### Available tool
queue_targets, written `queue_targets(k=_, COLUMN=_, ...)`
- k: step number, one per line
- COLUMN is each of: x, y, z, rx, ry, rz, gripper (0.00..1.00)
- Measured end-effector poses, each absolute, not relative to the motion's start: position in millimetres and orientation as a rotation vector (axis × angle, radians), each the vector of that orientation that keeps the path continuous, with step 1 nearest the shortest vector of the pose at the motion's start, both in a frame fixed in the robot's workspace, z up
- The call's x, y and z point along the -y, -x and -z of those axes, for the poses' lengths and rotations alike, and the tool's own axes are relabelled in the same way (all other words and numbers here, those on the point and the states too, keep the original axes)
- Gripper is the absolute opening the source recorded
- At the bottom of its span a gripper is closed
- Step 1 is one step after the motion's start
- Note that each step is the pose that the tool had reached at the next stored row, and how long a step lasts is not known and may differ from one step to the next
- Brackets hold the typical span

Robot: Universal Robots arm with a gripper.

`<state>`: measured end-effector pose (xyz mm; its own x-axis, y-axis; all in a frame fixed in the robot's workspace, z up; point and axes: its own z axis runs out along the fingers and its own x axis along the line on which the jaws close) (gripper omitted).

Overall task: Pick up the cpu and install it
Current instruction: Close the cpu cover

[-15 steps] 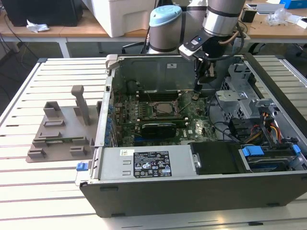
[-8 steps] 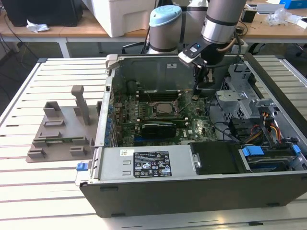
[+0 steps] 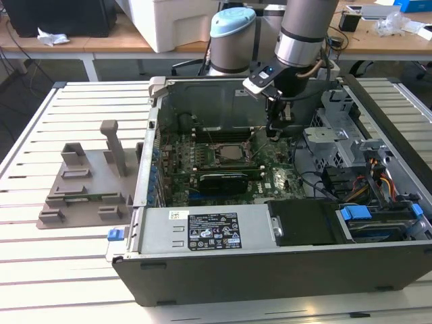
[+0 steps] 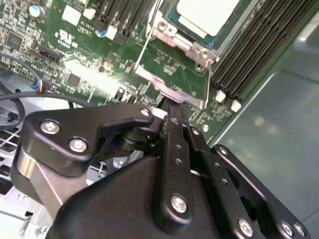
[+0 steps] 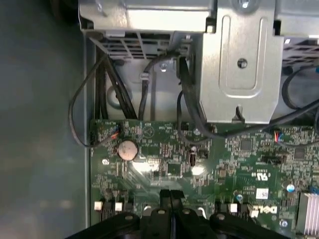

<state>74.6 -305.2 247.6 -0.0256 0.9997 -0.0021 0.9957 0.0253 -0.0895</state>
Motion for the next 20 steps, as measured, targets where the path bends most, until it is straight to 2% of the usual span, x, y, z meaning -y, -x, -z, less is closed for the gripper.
queue_targets(k=20, x=305, y=-48, z=-246, rx=2.205, ry=2.149, rz=-0.101, gripper=0.11)
